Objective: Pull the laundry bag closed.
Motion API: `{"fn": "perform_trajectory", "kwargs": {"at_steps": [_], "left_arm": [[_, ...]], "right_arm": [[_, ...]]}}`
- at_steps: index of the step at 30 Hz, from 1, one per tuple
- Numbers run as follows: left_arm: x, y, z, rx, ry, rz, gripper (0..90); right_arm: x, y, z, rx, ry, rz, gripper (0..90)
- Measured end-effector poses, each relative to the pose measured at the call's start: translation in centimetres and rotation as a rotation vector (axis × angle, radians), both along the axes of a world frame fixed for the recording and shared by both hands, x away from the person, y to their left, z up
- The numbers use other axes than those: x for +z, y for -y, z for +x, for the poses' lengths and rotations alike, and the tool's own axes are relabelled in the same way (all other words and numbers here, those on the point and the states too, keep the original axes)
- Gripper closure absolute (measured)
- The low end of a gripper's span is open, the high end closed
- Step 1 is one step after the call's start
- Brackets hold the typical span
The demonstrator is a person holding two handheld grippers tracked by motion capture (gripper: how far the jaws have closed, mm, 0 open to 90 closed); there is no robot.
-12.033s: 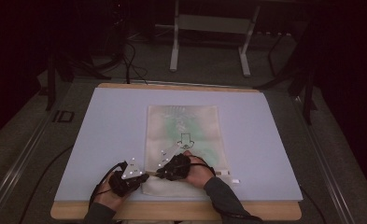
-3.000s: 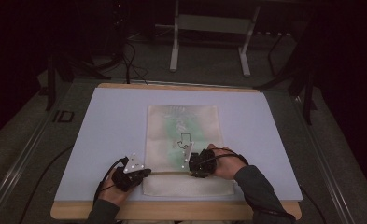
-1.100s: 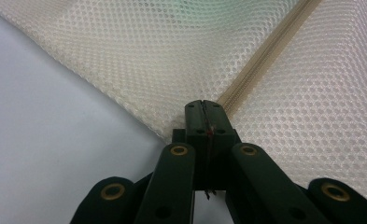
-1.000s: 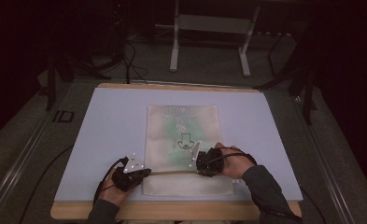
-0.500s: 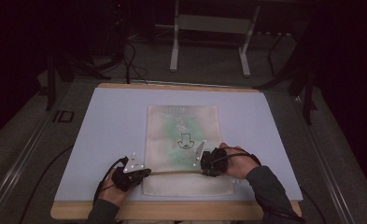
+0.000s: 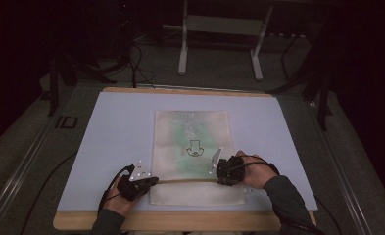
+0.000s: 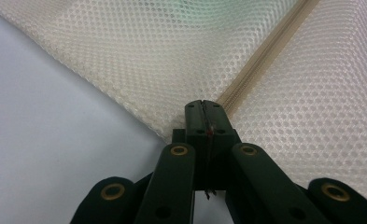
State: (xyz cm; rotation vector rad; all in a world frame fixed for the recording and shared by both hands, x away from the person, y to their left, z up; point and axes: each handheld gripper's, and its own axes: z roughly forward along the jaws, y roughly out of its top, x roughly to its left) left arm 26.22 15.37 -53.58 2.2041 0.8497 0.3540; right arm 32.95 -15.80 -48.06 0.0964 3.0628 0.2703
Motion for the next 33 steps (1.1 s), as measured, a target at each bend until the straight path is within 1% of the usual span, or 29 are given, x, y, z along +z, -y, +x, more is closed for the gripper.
{"fn": "perform_trajectory", "kwargs": {"at_steps": [5, 7, 9, 11, 12, 13, 15, 19, 23, 28, 33], "left_arm": [[0.0, 0.0, 0.0, 0.0, -0.001, -0.003, 89.6], [0.0, 0.0, 0.0, 0.0, 0.0, -0.004, 89.6], [0.0, 0.0, 0.0, -0.001, -0.001, -0.005, 89.6], [0.0, -0.1, 0.1, -0.002, -0.004, -0.007, 89.6], [0.0, -0.1, 0.0, -0.002, -0.004, -0.007, 89.6], [0.0, 0.0, 0.0, -0.001, -0.002, -0.006, 89.6], [0.0, 0.0, 0.0, 0.0, -0.003, -0.006, 89.6], [0.0, -0.1, 0.1, -0.001, -0.005, -0.008, 89.6], [0.0, 0.0, 0.0, -0.001, -0.004, -0.007, 89.6], [0.0, 0.0, 0.0, -0.001, -0.003, -0.006, 89.6], [0.0, 0.0, 0.1, -0.001, -0.005, -0.008, 89.6]], "right_arm": [[0.1, 0.1, 0.0, 0.001, -0.001, 0.008, 82.4], [0.0, 0.2, 0.1, 0.0, 0.006, -0.01, 82.3], [0.0, 0.4, 0.1, -0.005, 0.006, -0.016, 82.4], [-0.1, 0.9, 0.1, -0.012, -0.003, 0.008, 82.3], [0.0, 0.9, 0.1, -0.015, -0.003, 0.009, 82.3], [-0.1, 0.9, 0.1, -0.012, 0.002, -0.003, 82.3], [-0.1, 0.9, 0.1, -0.013, 0.0, -0.009, 82.4], [0.1, 1.0, 0.1, -0.005, -0.004, -0.006, 82.3], [0.0, 1.2, 0.1, -0.005, 0.009, -0.036, 82.4], [0.2, 1.7, 0.0, -0.014, 0.004, -0.019, 82.3], [0.2, 1.6, 0.0, -0.008, 0.008, -0.025, 82.3]]}}
